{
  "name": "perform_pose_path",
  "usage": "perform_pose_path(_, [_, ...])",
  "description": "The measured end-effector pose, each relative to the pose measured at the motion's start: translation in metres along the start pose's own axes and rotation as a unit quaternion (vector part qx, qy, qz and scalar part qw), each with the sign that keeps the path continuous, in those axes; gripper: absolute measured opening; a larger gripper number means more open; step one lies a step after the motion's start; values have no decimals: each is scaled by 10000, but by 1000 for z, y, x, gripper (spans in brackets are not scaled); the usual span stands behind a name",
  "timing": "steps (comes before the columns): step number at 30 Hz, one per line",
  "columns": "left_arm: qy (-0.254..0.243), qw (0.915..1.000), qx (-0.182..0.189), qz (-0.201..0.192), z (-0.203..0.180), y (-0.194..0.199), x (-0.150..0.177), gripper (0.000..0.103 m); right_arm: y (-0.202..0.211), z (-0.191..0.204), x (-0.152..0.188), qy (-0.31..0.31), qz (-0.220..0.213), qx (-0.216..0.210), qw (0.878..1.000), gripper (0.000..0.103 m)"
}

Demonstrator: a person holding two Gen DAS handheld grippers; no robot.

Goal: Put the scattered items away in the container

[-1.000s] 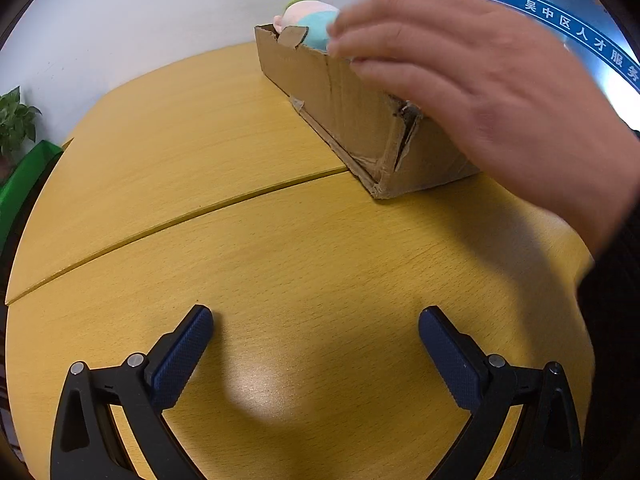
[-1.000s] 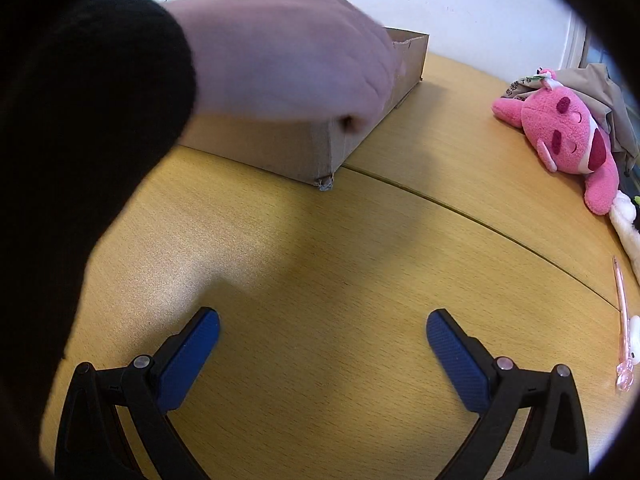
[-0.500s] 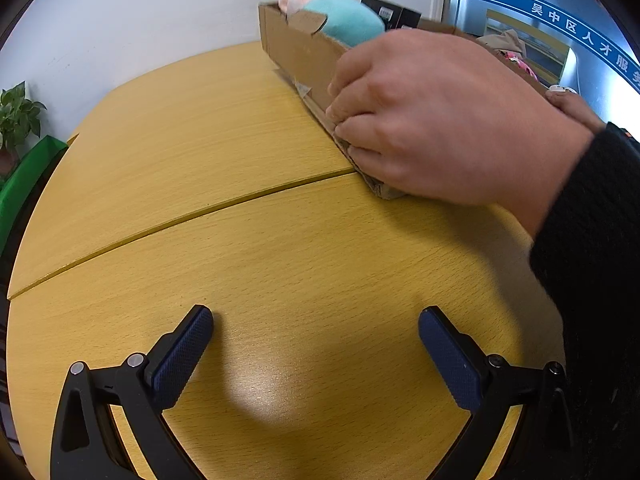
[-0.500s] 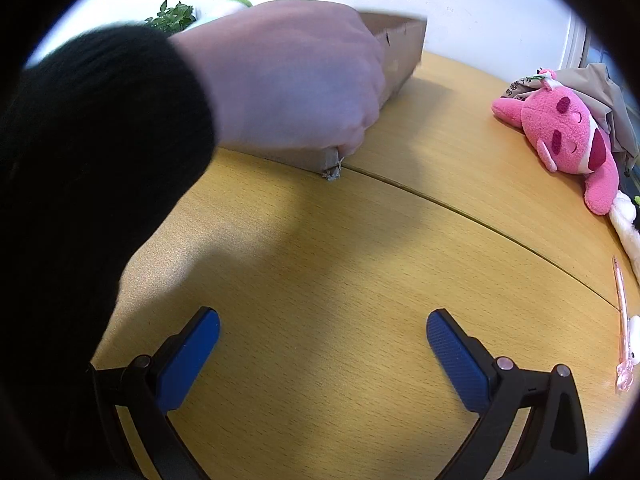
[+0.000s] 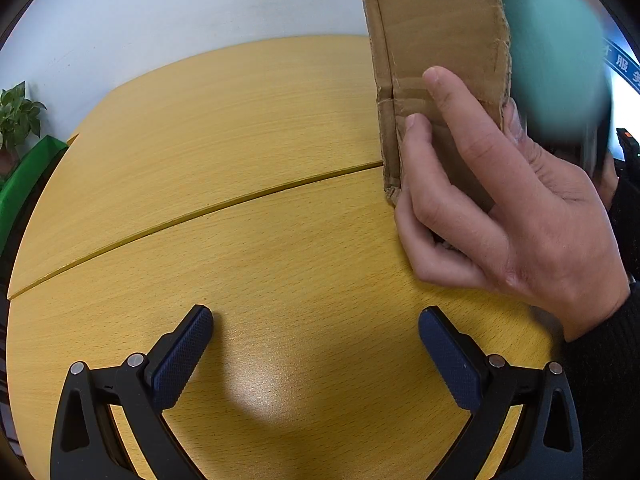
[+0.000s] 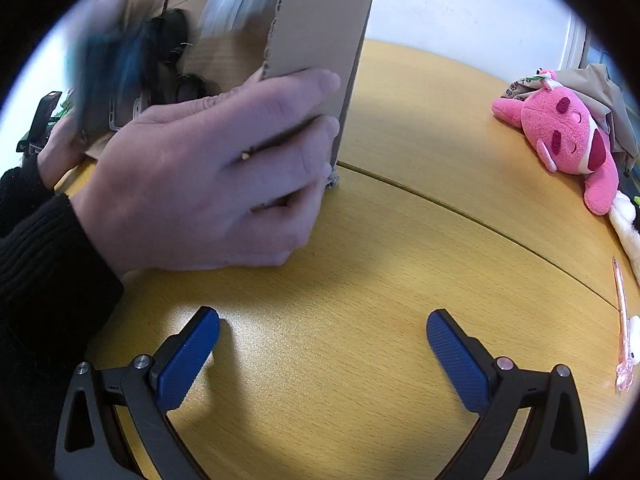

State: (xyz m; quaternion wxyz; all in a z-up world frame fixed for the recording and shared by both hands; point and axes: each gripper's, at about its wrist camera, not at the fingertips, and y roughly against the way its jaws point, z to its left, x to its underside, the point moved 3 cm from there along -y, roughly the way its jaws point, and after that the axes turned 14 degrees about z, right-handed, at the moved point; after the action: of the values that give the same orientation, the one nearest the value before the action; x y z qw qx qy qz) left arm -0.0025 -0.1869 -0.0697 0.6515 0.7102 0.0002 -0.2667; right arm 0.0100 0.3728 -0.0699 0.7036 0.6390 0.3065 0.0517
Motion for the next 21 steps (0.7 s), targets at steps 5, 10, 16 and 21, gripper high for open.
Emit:
perform_pose_path(5, [0, 10000, -2, 3, -4, 4, -1, 103, 3, 1, -2, -5, 19, 7, 10000, 103])
perform_pose_path(10, [-3, 10000, -2, 4, -8, 9, -2, 103, 6, 4, -4, -4, 23, 20, 10000, 103])
perform_pose_path(16, [-1, 10000, -2, 0, -11, 14, -3, 103, 6, 7, -3, 1, 14, 27, 10000, 103])
perform_pose_path(21, [-2, 10000, -2, -2, -16, 20, -4, 103, 6, 10, -2, 2, 16, 18, 10000, 103])
